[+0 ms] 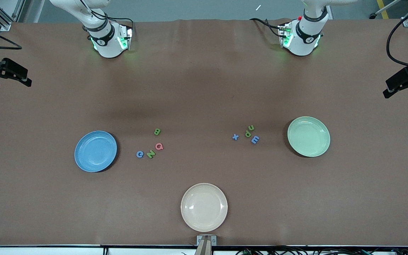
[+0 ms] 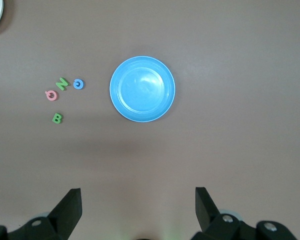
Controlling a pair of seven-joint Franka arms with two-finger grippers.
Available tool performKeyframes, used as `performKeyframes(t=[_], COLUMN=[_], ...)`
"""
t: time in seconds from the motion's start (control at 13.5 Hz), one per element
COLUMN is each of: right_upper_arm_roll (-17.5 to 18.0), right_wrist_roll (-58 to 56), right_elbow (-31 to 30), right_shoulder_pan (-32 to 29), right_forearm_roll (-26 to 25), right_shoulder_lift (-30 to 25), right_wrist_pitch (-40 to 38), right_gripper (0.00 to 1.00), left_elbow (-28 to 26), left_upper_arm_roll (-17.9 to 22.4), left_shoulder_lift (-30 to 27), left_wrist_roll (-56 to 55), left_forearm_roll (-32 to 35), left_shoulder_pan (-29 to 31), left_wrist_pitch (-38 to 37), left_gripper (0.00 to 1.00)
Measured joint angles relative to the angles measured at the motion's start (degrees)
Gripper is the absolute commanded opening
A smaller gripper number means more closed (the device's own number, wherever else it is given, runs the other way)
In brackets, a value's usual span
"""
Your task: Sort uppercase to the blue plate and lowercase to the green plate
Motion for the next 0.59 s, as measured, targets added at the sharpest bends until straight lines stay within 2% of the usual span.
performKeyframes(t=[0.59], right_upper_arm_roll=[-0.08], right_wrist_roll=[0.39], right_elbow=[0.0], right_shoulder_pan=[-0.02], right_forearm_roll=[0.73], right_shoulder_lift=[0.0], right_wrist_pitch=[-0.07], right_gripper=[1.0], left_elbow=[-0.56], left_upper_arm_roll=[0.02], left_shoulder_lift=[0.0], left_wrist_roll=[0.0], left_forearm_roll=[0.0], left_shoulder_pan=[0.03], left_wrist_pitch=[-0.19], left_gripper=[1.0])
